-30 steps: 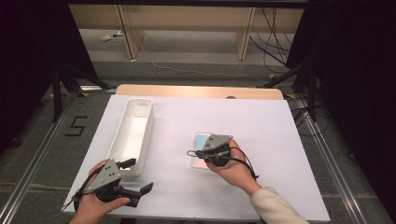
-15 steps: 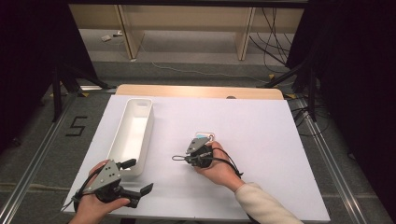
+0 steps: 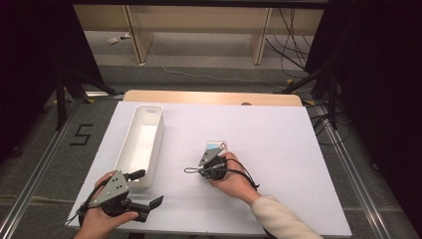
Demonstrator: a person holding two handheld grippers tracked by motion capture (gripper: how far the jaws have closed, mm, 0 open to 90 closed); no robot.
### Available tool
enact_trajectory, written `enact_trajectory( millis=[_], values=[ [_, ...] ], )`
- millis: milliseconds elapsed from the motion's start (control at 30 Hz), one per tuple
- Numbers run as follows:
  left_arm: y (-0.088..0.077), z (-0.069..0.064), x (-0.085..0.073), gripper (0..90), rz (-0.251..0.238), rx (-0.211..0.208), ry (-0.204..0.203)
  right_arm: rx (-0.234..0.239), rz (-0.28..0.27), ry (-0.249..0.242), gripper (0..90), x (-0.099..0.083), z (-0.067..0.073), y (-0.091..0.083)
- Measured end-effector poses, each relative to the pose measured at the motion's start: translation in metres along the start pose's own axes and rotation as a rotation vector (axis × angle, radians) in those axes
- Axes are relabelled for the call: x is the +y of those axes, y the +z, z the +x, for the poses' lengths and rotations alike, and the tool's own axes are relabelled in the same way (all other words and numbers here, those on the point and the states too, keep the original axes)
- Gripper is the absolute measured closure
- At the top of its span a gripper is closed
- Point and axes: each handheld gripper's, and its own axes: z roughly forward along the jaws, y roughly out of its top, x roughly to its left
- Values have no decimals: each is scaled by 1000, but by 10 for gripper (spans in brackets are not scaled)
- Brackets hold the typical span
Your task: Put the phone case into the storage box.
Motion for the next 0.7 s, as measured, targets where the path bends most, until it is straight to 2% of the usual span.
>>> enact_trajectory(
  millis=[100,167,233,267,300,333,367,400,433,467,500,533,567,667,700],
  values=[
    [0,0,0,7,-1,0,-1,4,-2,6,900,0,0,0],
    [0,0,0,7,-1,0,0,3,-22,0,900,-1,0,0],
    [0,0,0,7,-4,-2,0,9,-46,20,900,0,0,-2],
    [0,0,0,7,-4,-2,0,6,-55,39,874,1,1,-5],
    [0,0,0,7,-4,-1,1,2,-84,41,840,0,0,-7],
    [0,0,0,7,-5,-2,-3,2,-84,41,840,0,0,-7],
    [-1,1,0,7,-6,-2,6,-14,-146,67,766,-1,-1,-15],
    [-1,1,0,7,-6,-2,6,-14,-146,67,766,-1,-1,-15],
    [-1,1,0,7,-5,0,0,-25,-172,73,713,-3,-3,-21],
    [-1,1,0,9,-6,2,-6,-27,-221,109,664,-7,-6,-36],
    [-1,1,0,9,-7,4,-7,-27,-221,109,664,-7,-6,-36],
    [-1,1,0,9,-7,4,-8,-41,-295,144,593,-13,-9,-51],
    [-1,1,0,9,-7,4,-8,-41,-295,144,593,-13,-9,-51],
    [-1,1,0,9,-6,4,-9,-67,-422,204,461,-27,-13,-82],
    [-1,1,0,9,-6,4,-9,-67,-422,204,461,-27,-13,-82]
  ],
)
